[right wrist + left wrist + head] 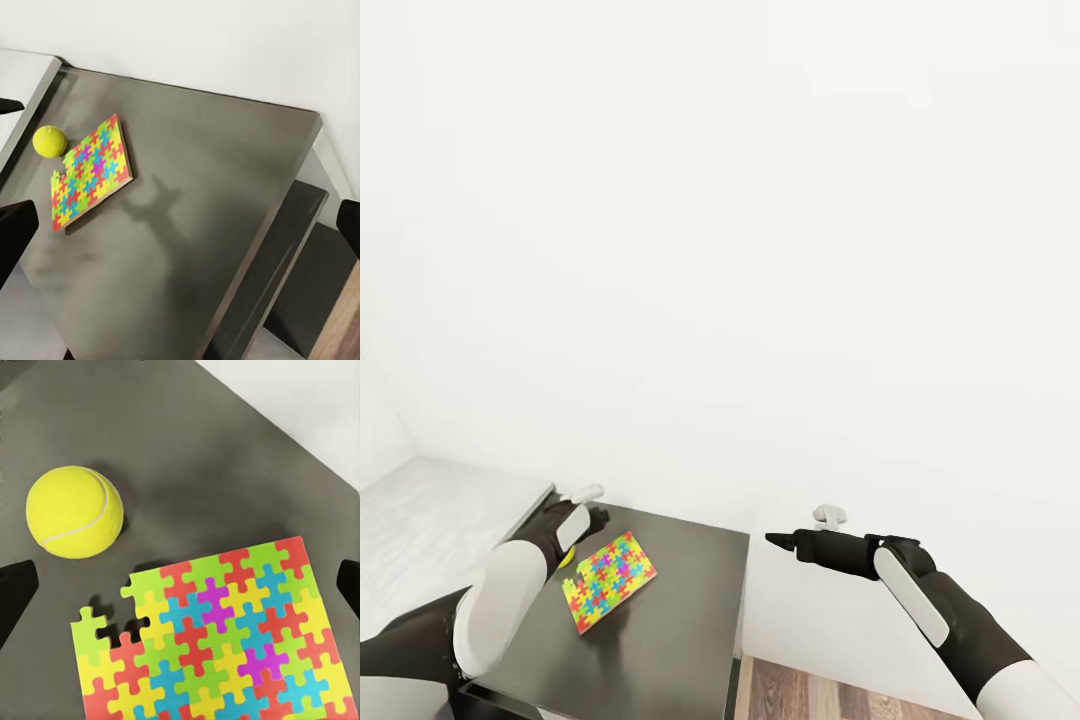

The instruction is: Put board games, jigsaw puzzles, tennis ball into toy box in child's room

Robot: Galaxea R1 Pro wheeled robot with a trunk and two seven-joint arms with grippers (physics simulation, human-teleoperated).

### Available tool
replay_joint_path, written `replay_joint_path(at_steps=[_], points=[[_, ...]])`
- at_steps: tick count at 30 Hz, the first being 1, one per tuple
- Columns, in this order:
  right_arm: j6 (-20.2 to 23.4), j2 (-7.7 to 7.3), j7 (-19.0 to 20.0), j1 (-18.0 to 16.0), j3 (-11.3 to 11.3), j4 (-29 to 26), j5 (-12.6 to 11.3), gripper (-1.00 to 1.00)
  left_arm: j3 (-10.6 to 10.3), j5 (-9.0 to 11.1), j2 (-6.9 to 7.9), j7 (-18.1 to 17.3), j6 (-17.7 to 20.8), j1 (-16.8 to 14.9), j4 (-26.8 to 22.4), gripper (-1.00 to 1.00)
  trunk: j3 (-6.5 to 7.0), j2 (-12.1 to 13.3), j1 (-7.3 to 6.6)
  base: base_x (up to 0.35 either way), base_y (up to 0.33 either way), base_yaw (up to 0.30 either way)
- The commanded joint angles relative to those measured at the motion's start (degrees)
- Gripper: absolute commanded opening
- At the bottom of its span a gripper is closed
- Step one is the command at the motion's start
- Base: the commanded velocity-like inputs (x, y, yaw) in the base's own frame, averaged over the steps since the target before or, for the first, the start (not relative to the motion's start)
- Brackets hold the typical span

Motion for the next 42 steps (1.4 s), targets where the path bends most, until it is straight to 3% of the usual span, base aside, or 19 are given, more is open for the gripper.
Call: replay_joint_path(at_steps=[1, 17, 21, 25, 31, 42], points=[[0.16, -0.05, 0.05, -0.07, 0.08, -0.03, -0.09, 1.00, -0.71, 0.36, -0.01, 0.22, 0.27, 0.01, -0.09, 1.00, -0.14, -0.14, 0.04, 0.001, -0.001, 0.000], [0.20, -0.26, 0.27, -0.07, 0.08, -0.22, -0.09, 1.00, -2.07, 0.44, -0.01, 0.22, 0.38, 0.09, -0.09, 1.00, -0.14, -0.14, 0.04, 0.000, 0.000, 0.000], [0.15, -0.49, 0.86, 0.00, 0.08, -0.94, -0.12, 1.00, -2.05, 0.50, -0.02, 0.16, 0.80, 0.05, -0.09, 1.00, -0.85, -1.74, 0.92, 0.000, 0.000, 0.000], [-0.02, -0.64, 2.88, -0.18, -0.02, -4.40, -0.12, 1.00, -2.02, 0.58, 0.02, 0.14, 1.35, 0.02, -0.08, 1.00, -1.57, -3.35, 1.80, 0.000, 0.000, 0.000], [-0.31, -1.76, 6.02, 1.47, -0.16, -11.63, -0.10, 1.00, -2.00, 0.61, 0.11, -0.07, 4.26, 0.01, -0.02, 1.00, -1.57, -3.35, 1.80, 0.000, 0.000, 0.000], [-0.58, -2.58, 6.86, 3.13, -0.18, -15.11, -0.09, 1.00, -1.85, 0.78, 0.22, -3.22, 6.78, -0.05, 0.08, 1.00, -1.57, -3.35, 1.80, 0.000, 0.000, 0.000]])
